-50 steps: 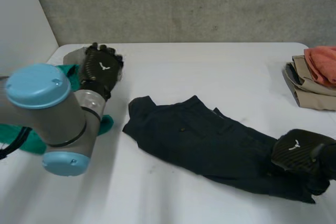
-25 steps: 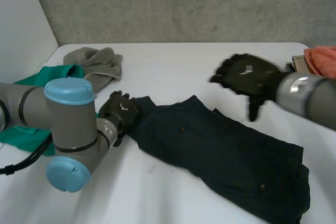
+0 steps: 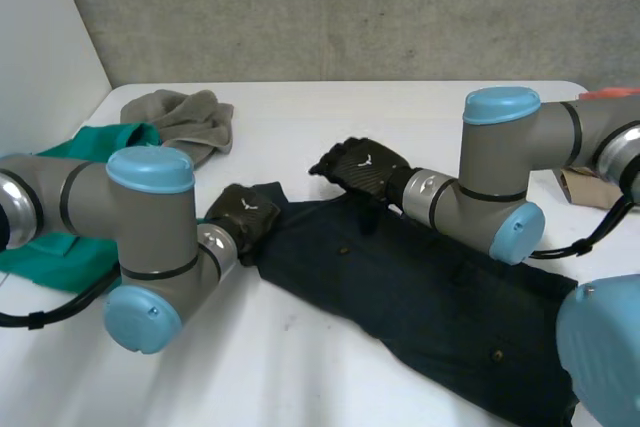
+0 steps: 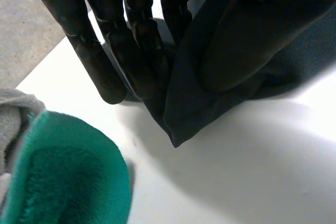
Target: Fold the laundry.
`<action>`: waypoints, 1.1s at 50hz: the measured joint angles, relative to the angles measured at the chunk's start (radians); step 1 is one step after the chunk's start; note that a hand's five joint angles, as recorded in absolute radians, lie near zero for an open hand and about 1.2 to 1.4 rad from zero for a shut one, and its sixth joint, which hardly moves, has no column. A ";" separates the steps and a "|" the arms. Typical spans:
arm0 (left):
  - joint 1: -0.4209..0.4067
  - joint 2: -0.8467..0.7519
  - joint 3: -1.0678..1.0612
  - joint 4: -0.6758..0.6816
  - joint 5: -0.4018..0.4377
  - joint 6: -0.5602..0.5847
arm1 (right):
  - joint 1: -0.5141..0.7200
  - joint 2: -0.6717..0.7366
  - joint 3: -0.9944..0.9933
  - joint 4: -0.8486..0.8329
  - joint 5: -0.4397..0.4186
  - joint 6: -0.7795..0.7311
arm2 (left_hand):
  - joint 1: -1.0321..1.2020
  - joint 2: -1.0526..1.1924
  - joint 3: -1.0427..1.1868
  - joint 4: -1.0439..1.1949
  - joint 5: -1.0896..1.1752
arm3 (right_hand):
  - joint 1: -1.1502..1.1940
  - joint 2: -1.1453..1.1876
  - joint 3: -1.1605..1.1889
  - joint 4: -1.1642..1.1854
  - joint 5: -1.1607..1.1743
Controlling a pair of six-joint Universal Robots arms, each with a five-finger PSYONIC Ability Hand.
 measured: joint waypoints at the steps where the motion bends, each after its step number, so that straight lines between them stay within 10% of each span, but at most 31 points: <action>1: -0.001 0.011 -0.002 0.000 -0.001 0.001 | 0.000 0.019 -0.025 0.019 -0.010 0.006 | 0.000 0.000 0.000 0.000 0.000 | 0.002 0.025 0.025 0.024 0.027; 15: -0.018 0.134 -0.002 0.042 -0.001 0.017 | -0.001 0.124 -0.165 0.169 -0.067 0.020 | 0.000 0.000 0.001 0.001 0.000 | 0.818 0.927 0.924 0.930 0.920; 35: -0.066 0.015 0.579 0.486 -0.020 0.272 | -0.053 -0.317 -0.075 -0.481 0.316 0.194 | 0.051 0.004 0.002 0.005 0.018 | 0.866 0.932 0.957 0.963 0.950; 45: -0.134 0.142 0.271 0.500 -0.030 0.268 | -0.092 -0.528 0.227 -0.508 0.311 0.233 | 0.050 0.003 0.001 0.003 0.016 | 0.866 0.932 0.957 0.964 0.950; 55: -0.152 0.146 -0.012 0.508 -0.035 0.181 | -0.115 -0.592 0.505 -0.379 0.137 0.155 | -0.693 -0.797 -0.788 -0.806 -0.773 | 0.866 0.931 0.950 0.954 0.943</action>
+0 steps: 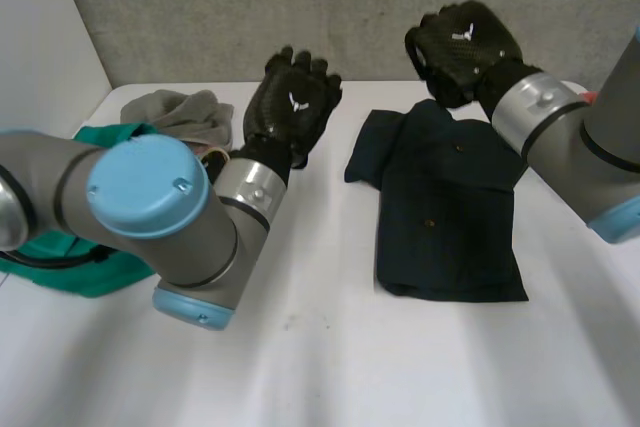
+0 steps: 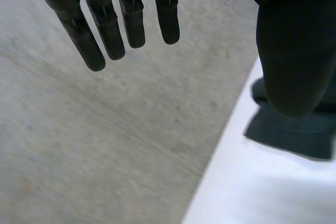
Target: Fold the laundry.
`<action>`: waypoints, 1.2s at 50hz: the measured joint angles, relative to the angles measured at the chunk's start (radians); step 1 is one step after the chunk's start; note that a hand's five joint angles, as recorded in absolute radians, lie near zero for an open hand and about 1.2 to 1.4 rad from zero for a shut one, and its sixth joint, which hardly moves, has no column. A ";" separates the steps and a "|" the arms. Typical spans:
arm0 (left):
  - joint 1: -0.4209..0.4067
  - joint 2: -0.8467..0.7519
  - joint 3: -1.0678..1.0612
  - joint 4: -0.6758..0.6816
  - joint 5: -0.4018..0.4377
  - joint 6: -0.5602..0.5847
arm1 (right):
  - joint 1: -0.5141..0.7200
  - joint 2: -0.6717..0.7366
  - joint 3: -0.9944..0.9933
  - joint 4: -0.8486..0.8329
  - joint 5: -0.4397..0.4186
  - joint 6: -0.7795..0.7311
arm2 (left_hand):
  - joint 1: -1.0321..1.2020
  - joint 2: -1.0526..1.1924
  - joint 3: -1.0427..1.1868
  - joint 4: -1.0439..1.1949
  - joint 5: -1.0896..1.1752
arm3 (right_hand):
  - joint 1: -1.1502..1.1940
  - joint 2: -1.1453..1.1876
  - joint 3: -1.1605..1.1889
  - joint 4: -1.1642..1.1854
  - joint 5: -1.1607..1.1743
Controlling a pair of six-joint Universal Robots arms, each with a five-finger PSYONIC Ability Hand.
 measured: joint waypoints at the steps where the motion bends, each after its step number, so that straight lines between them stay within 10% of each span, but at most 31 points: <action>1: 0.002 -0.013 0.001 -0.002 -0.001 -0.013 | 0.000 -0.006 0.007 0.017 -0.005 -0.004 | 0.000 -0.008 -0.010 -0.007 -0.010 | 0.000 -0.003 -0.014 -0.016 -0.010; 6: 0.012 -0.069 0.025 -0.057 -0.012 -0.089 | -0.011 0.000 0.020 0.199 0.011 -0.018 | 0.000 -0.014 -0.013 -0.012 -0.014 | -0.476 -0.526 -0.541 -0.536 -0.547; 14: 0.011 -0.053 -0.002 -0.263 -0.021 -0.276 | -0.059 0.056 0.104 0.488 0.043 -0.017 | 0.000 -0.017 -0.013 -0.013 -0.018 | -0.607 -0.674 -0.703 -0.713 -0.739; 30: 0.003 0.063 -0.152 -0.337 -0.023 -0.441 | -0.088 -0.020 0.515 0.119 0.065 -0.079 | 0.000 -0.017 -0.013 -0.013 -0.018 | -0.607 -0.674 -0.702 -0.713 -0.727; 44: 0.005 0.075 -0.192 -0.333 -0.024 -0.439 | -0.091 0.097 0.475 0.011 0.172 -0.262 | 0.000 -0.017 -0.013 -0.013 -0.018 | -0.087 -0.006 -0.038 -0.039 -0.060; 60: -0.035 0.097 -0.161 -0.346 -0.034 -0.657 | -0.044 -0.148 0.392 0.014 0.169 -0.239 | 0.000 -0.022 -0.027 -0.021 -0.024 | -0.029 0.014 -0.001 0.008 -0.024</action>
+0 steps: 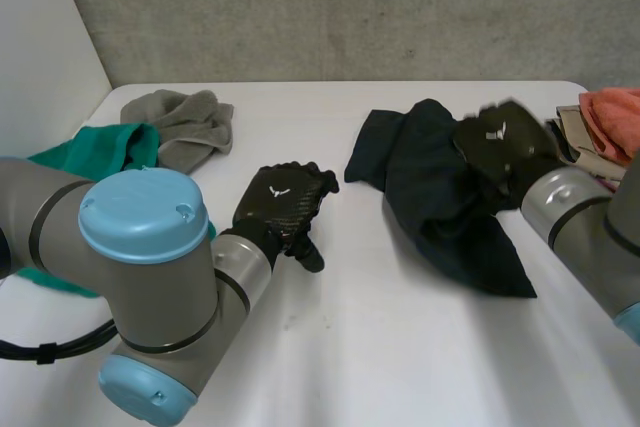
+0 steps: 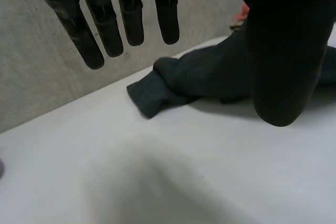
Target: Fold the laundry.
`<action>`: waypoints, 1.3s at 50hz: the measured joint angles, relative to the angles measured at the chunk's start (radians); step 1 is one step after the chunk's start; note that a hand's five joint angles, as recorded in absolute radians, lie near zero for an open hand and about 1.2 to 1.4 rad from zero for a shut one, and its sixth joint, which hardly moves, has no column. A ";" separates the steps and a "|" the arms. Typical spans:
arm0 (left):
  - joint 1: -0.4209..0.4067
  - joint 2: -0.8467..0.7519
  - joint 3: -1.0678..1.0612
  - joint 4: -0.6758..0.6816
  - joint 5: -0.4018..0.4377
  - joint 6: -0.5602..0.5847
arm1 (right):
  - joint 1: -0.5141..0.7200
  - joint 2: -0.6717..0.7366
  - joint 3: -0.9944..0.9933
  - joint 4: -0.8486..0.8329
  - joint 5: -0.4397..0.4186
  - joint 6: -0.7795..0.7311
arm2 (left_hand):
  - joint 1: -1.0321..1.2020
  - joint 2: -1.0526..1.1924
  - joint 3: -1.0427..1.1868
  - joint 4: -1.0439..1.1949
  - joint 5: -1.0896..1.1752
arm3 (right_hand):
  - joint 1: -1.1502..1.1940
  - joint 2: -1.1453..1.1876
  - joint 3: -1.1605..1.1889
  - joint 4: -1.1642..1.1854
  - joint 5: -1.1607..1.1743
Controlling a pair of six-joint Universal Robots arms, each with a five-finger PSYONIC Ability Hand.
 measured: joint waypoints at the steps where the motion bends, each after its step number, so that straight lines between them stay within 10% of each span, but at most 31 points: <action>1: -0.002 -0.001 0.003 -0.001 0.000 -0.014 | 0.006 -0.013 -0.006 0.001 0.000 0.006 | 0.000 0.000 0.000 0.000 0.000 | 0.000 0.000 0.000 0.000 0.002; 28: -0.112 -0.250 0.240 -0.171 0.155 -0.735 | 0.170 -0.159 -0.099 0.104 0.010 0.078 | -0.005 0.012 0.012 0.014 0.021 | 0.000 0.000 0.007 0.003 0.007; 42: -0.120 -0.354 0.323 -0.083 0.146 -0.912 | 0.208 -0.170 -0.056 0.103 0.016 0.081 | 0.765 0.794 0.790 0.804 0.786 | 0.000 0.000 0.007 0.003 0.010; 51: -0.071 -0.261 0.283 -0.069 0.040 -0.863 | 0.192 -0.186 -0.069 0.102 0.016 0.077 | 0.766 0.820 0.815 0.827 0.787 | 0.000 0.000 0.007 0.003 0.010; 65: 0.138 0.255 0.162 -0.070 -0.038 -0.446 | 0.156 -0.261 -0.176 0.141 0.016 0.081 | 0.765 0.822 0.817 0.828 0.787 | 0.000 0.000 0.007 0.004 0.010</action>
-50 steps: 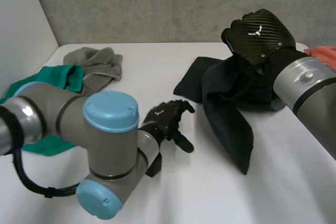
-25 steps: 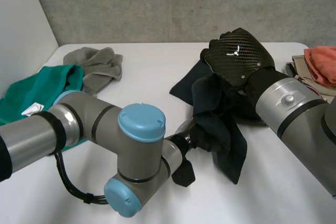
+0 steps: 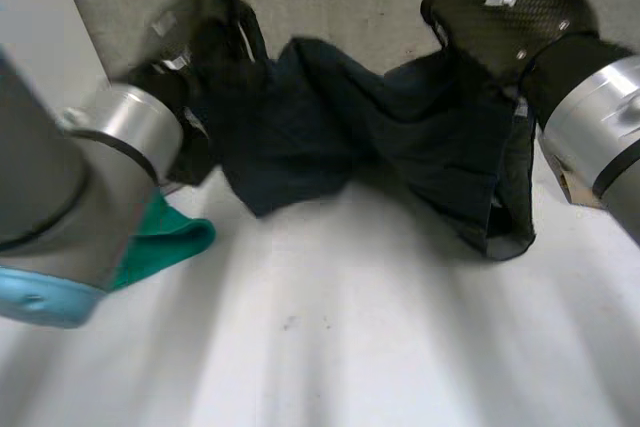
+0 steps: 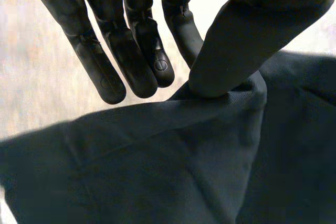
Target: Fold the laundry.
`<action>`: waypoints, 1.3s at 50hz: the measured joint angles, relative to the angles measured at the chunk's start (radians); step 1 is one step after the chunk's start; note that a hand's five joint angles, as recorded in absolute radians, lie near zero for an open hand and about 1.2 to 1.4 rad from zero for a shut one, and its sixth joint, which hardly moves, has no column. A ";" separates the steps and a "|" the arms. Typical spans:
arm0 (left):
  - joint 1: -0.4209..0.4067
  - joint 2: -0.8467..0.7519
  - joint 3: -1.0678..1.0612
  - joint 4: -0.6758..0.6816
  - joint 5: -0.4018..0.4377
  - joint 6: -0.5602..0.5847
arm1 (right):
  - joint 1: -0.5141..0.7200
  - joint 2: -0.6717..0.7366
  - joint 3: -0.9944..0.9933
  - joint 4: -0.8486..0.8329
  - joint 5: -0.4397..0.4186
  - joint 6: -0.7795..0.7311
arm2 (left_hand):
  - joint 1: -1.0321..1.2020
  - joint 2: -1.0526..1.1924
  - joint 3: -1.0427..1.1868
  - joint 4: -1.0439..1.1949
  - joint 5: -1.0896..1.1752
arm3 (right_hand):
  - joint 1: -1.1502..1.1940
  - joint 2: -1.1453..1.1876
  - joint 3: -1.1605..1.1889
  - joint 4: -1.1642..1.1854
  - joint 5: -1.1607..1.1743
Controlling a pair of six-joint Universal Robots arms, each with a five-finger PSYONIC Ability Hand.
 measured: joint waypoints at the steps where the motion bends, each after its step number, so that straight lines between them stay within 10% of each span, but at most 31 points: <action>1: 0.002 0.026 0.000 -0.003 0.001 0.018 | 0.000 -0.008 -0.010 0.007 0.000 0.000 | 0.000 0.000 0.000 0.000 0.000 | 0.000 0.000 0.000 0.000 0.000; 18: 0.022 0.309 0.097 -0.071 0.006 0.247 | -0.046 -0.130 -0.188 0.103 0.025 0.020 | 0.000 0.002 0.003 0.004 0.000 | 0.000 0.000 0.003 0.001 0.000; 30: 0.047 -0.154 0.299 0.049 0.013 0.440 | -0.092 0.229 -0.237 0.044 0.038 0.052 | 0.000 0.002 0.003 0.004 0.000 | 0.000 0.000 0.003 0.001 0.004; 39: 0.007 -0.583 0.648 0.222 0.075 0.601 | -0.092 0.563 -0.345 -0.298 0.152 0.065 | -0.008 -0.013 -0.011 -0.011 -0.003 | -0.060 -0.093 -0.096 -0.102 -0.069; 47: 0.010 -0.770 0.869 0.346 0.123 0.627 | -0.086 0.715 -0.409 -0.485 0.197 0.048 | -0.976 -0.968 -0.955 -0.966 -0.911 | -0.838 -0.953 -0.968 -0.976 -0.948; 65: 0.030 -0.302 0.054 0.280 0.118 0.619 | -0.176 0.384 -0.081 0.097 -0.008 -0.011 | -0.707 -0.755 -0.753 -0.758 -0.708 | -0.838 -0.954 -0.973 -0.986 -0.948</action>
